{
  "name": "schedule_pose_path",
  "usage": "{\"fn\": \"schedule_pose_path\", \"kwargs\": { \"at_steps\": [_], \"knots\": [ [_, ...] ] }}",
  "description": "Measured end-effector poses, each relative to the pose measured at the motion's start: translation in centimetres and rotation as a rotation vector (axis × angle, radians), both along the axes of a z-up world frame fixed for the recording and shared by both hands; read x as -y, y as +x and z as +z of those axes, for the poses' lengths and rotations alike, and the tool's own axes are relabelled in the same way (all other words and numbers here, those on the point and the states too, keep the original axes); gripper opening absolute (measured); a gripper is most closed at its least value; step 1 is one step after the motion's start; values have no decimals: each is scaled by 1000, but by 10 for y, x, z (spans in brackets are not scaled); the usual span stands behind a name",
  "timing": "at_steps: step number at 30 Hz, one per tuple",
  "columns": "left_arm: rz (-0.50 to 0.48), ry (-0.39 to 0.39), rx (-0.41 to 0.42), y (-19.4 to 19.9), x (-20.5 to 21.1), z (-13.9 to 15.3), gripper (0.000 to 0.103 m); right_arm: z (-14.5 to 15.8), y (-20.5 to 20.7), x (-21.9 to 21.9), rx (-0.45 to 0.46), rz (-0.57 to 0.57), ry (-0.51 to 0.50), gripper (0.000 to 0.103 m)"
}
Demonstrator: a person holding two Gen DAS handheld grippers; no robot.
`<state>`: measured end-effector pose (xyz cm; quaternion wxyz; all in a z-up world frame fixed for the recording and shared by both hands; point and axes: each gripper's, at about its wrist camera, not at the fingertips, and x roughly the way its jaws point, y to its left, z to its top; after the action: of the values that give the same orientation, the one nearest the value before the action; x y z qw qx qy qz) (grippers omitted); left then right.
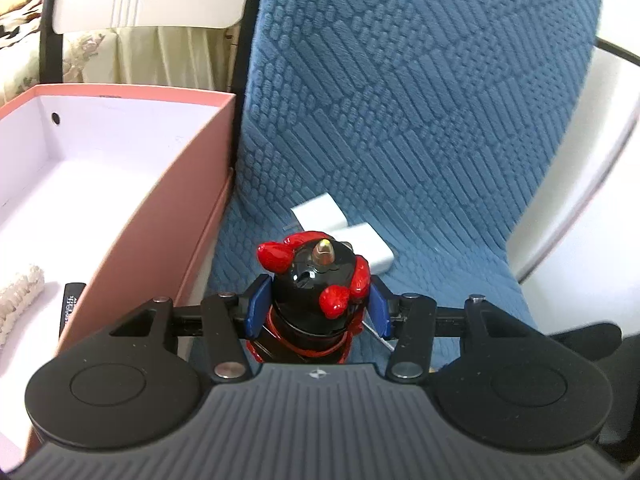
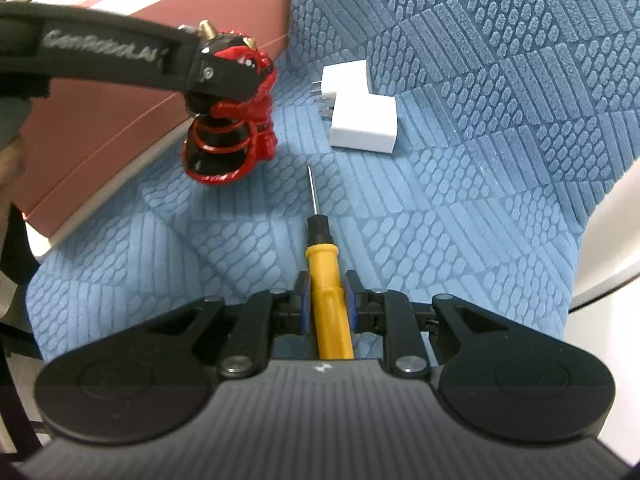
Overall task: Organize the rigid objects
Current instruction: 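Grasp the red-black figurine with the left tool while the right tool grasps the yellow screwdriver, then lift the figurine with the left tool while the right tool lifts the screwdriver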
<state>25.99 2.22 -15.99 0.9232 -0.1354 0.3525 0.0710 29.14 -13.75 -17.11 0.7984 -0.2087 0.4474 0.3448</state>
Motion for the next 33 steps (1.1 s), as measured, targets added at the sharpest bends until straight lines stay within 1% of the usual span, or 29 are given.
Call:
{"fn": "schedule_pose_path", "kwargs": {
  "at_steps": [5, 10, 17, 22, 27, 33],
  "knots": [
    [-36, -8, -12, -18, -3, -2, 57, 2, -11, 5, 6, -41, -14, 21],
    [-73, -24, -22, -33, -9, -6, 57, 5, -23, 9, 4, -117, 6, 21],
    [-112, -52, -28, -48, -20, -14, 57, 6, -41, 6, 10, -202, -3, 21],
    [-138, -78, -35, -52, -30, -18, 57, 7, -56, 4, 10, -250, -7, 21],
    [-167, -85, -54, -56, -29, -21, 57, 7, -71, 4, -14, -304, 7, 21],
    [-179, -95, -57, -56, -27, -23, 58, 6, -76, 7, 0, -329, 24, 22]
  ]
}}
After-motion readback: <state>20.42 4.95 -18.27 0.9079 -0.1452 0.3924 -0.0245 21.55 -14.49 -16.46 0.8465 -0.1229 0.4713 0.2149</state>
